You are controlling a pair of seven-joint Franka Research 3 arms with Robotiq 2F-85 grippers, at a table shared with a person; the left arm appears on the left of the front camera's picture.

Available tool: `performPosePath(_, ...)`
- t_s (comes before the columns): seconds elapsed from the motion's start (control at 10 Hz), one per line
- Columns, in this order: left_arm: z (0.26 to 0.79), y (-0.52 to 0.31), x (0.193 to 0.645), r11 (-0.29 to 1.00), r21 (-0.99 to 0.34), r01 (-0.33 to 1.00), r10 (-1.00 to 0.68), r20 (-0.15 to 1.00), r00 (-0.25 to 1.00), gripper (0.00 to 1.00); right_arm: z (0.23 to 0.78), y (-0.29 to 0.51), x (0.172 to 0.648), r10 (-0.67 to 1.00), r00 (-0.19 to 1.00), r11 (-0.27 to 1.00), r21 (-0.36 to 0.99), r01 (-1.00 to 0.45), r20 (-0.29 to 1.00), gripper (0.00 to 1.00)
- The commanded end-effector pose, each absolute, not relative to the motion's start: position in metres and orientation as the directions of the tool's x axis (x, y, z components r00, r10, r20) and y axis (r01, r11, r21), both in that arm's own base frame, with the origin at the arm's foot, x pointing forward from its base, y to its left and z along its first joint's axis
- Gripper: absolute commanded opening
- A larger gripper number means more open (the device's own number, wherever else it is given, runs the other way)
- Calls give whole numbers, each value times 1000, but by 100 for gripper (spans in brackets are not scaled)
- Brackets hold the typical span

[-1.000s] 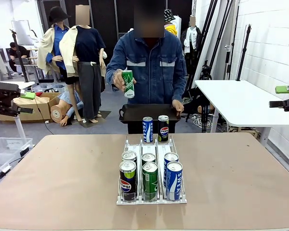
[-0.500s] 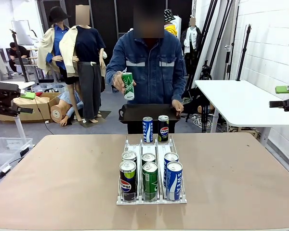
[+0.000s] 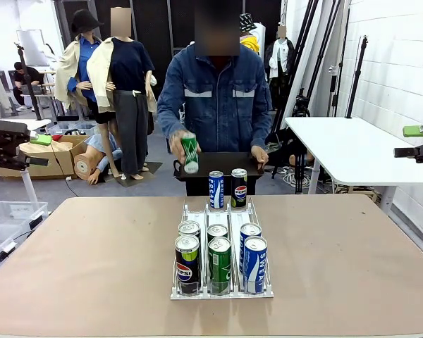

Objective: Retrieve and hand over the desired beverage to the person.
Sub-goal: Pick up a can of the same type that the person held from the Automatic Can Dispenser.

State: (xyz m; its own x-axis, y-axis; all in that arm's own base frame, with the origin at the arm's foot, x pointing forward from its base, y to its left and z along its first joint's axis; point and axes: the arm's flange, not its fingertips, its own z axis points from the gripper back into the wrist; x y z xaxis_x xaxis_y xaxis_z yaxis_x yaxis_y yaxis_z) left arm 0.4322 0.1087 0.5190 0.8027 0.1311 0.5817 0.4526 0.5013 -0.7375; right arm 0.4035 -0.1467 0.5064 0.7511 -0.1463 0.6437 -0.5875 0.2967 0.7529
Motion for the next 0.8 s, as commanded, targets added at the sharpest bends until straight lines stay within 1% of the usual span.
performPosePath(0.0, 520, 109, 431, 505, -733, 456, 141, 591, 795, 100, 506, -146, 403, -149, 750, 284, 754, -592, 645, 100)
performPosePath(0.7, 520, 109, 431, 505, -733, 456, 141, 591, 795, 100, 506, -146, 403, -149, 750, 284, 754, -592, 645, 100)
